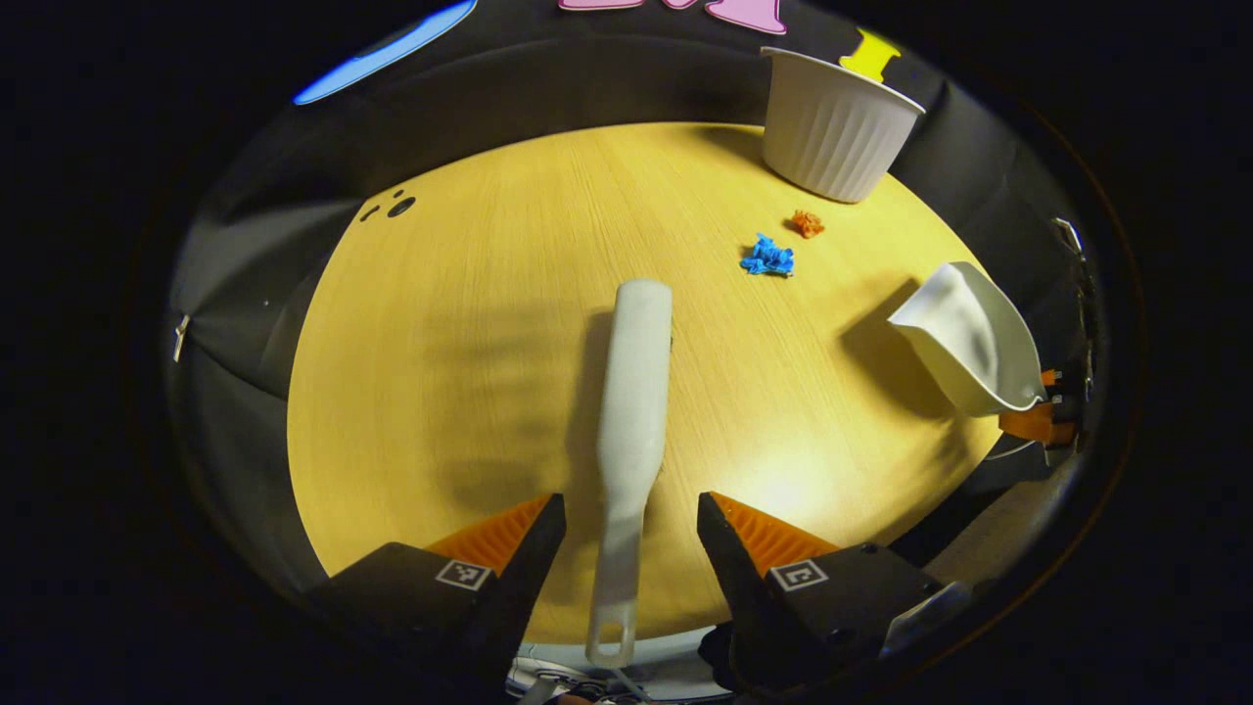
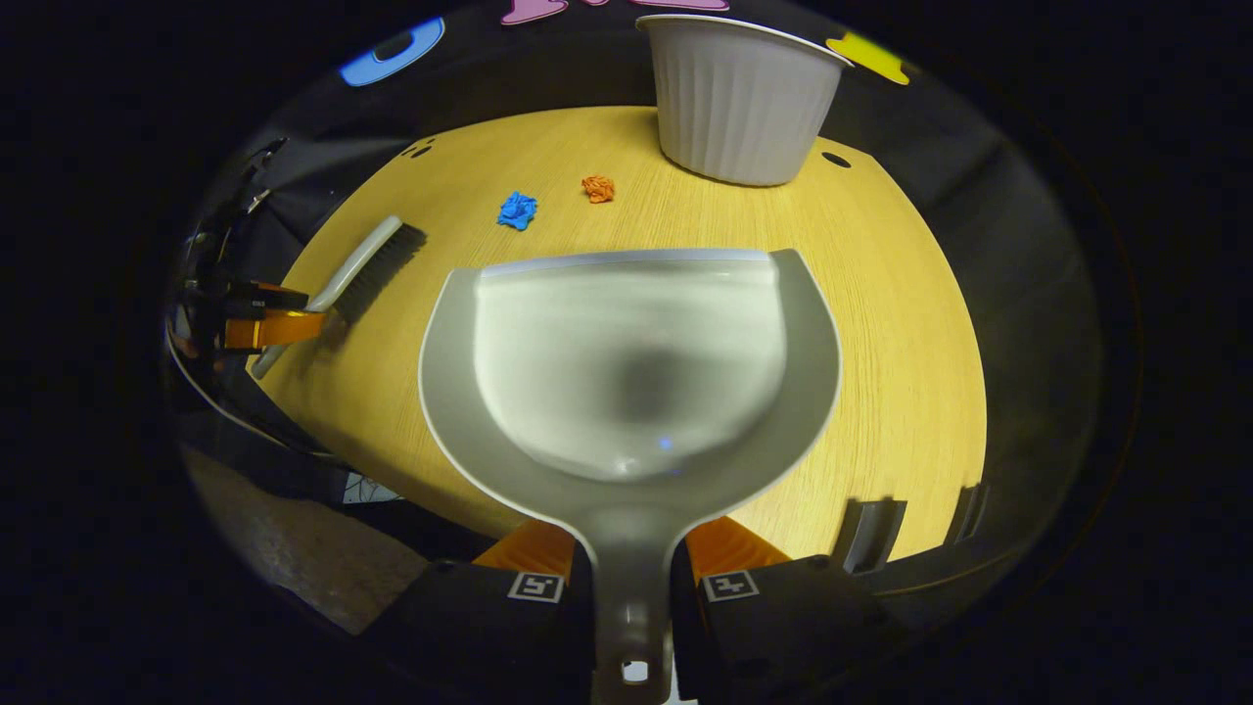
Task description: Pick up the small broom and dustpan from the desktop, sweep the trash into the dustpan with the broom, and then empty the trash into the garbage bin.
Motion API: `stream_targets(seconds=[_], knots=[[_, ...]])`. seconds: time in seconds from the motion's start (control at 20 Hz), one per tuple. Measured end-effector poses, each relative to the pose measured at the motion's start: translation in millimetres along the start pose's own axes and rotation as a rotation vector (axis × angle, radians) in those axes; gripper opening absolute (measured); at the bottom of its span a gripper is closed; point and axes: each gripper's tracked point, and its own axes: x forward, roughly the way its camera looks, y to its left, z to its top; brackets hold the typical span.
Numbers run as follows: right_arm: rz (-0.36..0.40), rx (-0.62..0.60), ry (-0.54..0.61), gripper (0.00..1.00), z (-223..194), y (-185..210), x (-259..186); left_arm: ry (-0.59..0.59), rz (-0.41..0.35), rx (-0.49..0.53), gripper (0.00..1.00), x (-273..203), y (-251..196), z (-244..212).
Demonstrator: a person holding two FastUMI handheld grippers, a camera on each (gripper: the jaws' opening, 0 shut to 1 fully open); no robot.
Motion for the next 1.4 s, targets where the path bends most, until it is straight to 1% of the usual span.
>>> stream_targets(seconds=[0.05,0.1,0.15,0.2,0.25,0.3,0.35,0.4,0.45,0.5,0.55,0.65,0.8,0.9,1.0,1.1,1.15,1.2,1.25,1.3,1.35,1.4], knots=[[-0.005,0.008,0.002,0.36,-3.1,-2.1,-2.1,0.018,-0.007,0.001,0.90,6.2,-0.6,0.4],[-0.010,0.017,0.003,0.36,-5.7,-4.6,-3.8,0.034,-0.017,0.003,0.86,10.9,-1.9,-1.1],[-0.015,0.028,0.003,0.31,-6.7,-7.0,-5.7,0.047,-0.026,0.006,0.85,15.2,-3.3,-0.9],[-0.019,0.039,0.004,0.36,-8.6,-9.1,-6.4,0.062,-0.026,0.009,0.81,20.0,-2.9,-1.7],[-0.023,0.050,0.005,0.31,-9.4,-11.3,-7.5,0.069,-0.024,0.014,0.77,23.4,-3.6,-0.9],[-0.026,0.058,0.006,0.36,-10.6,-13.0,-8.6,0.075,-0.022,0.018,0.67,27.2,-3.3,-1.3],[-0.029,0.064,0.007,0.36,-11.9,-14.6,-9.2,0.085,-0.023,0.020,0.64,29.0,-3.8,-1.8],[-0.031,0.067,0.009,0.36,-12.2,-15.2,-9.6,0.092,-0.022,0.019,0.58,29.8,-3.5,-2.5],[-0.031,0.065,0.010,0.31,-12.5,-15.4,-9.9,0.097,-0.022,0.015,0.54,32.0,-3.4,-2.3],[-0.031,0.060,0.011,0.36,-12.1,-15.3,-10.1,0.105,-0.024,0.010,0.47,33.1,-2.5,-3.9],[-0.030,0.046,0.014,0.36,-12.0,-14.6,-10.5,0.120,-0.029,0.002,0.43,34.2,-3.0,-5.5],[-0.025,0.001,0.028,0.36,-10.3,-11.3,-11.9,0.131,-0.032,-0.009,0.29,32.6,-2.1,-5.1],[0.013,-0.074,0.066,0.36,0.7,-4.5,-18.5,0.047,-0.003,0.035,0.25,27.8,4.4,16.8],[0.006,-0.165,0.090,0.36,12.6,-8.3,-24.9,-0.019,0.013,0.087,0.24,24.0,4.1,44.6],[-0.006,-0.247,0.120,0.36,25.0,-13.1,-26.2,-0.051,0.007,0.145,0.26,27.2,-5.4,73.2],[-0.001,-0.284,0.159,0.36,30.8,-14.7,-25.5,-0.076,0.009,0.210,0.24,35.9,-15.5,103.9],[0.001,-0.298,0.178,0.36,33.1,-16.8,-20.8,-0.084,0.010,0.243,0.24,39.3,-21.2,118.5],[-0.001,-0.311,0.198,0.41,34.4,-18.7,-16.3,-0.089,0.010,0.272,0.24,44.1,-27.8,132.4],[-0.003,-0.324,0.215,0.36,35.3,-20.5,-11.0,-0.083,0.006,0.294,0.24,51.3,-35.6,143.6],[-0.004,-0.333,0.232,0.41,36.8,-21.9,-5.6,-0.070,0.005,0.315,0.24,60.5,-41.2,151.6],[-0.003,-0.340,0.246,0.36,38.0,-23.8,-1.9,-0.054,0.014,0.335,0.24,69.8,-44.8,159.2],[0.001,-0.342,0.257,0.37,39.9,-24.1,1.4,-0.042,0.025,0.356,0.25,77.2,-47.2,166.2]])
